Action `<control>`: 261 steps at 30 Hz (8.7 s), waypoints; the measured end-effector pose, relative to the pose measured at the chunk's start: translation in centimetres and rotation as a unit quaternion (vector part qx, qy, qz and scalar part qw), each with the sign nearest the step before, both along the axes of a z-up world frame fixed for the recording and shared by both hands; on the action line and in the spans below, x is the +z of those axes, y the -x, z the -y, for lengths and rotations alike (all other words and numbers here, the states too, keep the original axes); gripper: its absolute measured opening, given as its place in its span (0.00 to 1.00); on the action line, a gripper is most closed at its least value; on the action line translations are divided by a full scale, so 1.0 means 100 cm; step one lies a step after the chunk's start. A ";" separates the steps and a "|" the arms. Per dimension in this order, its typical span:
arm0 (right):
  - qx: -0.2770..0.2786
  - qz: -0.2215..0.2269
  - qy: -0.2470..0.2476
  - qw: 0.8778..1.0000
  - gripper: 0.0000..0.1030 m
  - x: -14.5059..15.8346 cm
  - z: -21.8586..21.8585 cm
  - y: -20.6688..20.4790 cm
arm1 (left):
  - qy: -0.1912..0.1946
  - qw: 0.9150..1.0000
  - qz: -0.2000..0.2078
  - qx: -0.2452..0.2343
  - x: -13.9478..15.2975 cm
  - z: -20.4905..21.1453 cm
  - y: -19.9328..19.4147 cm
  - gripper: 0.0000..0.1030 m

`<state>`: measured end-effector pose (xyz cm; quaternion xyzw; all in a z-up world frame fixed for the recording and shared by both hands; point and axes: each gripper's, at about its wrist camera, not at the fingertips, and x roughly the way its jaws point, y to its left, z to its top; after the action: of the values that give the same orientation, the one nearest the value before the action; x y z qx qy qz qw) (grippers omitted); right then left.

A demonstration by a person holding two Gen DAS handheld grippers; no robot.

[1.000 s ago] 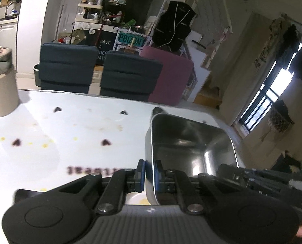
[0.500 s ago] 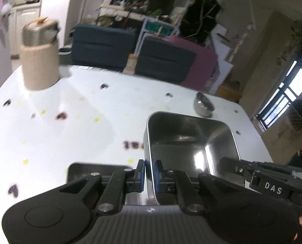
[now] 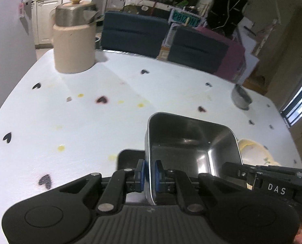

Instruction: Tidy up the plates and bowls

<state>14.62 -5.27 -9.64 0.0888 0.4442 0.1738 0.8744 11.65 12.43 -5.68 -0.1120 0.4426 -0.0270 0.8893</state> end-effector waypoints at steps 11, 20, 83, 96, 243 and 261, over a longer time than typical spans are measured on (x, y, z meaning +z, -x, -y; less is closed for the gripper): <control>0.009 -0.038 0.015 0.999 0.08 -0.024 -0.028 -0.016 | -0.012 0.999 -0.046 -0.006 -0.030 -0.010 -0.018 0.10; 0.007 -0.043 0.027 0.999 0.08 -0.032 -0.034 -0.020 | -0.023 0.997 -0.068 -0.012 -0.045 -0.008 -0.027 0.10; 0.056 -0.043 0.154 0.986 0.36 -0.059 -0.063 -0.029 | -0.117 0.989 -0.079 -0.049 -0.054 0.006 -0.032 0.16; 0.047 -0.070 0.130 0.988 0.37 -0.074 -0.055 -0.041 | -0.092 0.989 -0.107 -0.041 -0.072 -0.004 -0.041 0.22; -0.131 0.125 -0.010 0.983 0.05 0.053 0.193 -0.095 | -0.007 0.987 0.131 -0.096 0.080 0.207 -0.132 0.10; -0.065 0.147 0.033 0.986 0.05 0.100 0.123 0.008 | -0.008 0.982 0.165 -0.087 0.109 0.128 0.002 0.11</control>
<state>13.87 -17.56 0.32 0.0625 0.3095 0.1128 0.9421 11.47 -0.33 5.23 -0.0595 0.2984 -0.1189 0.9451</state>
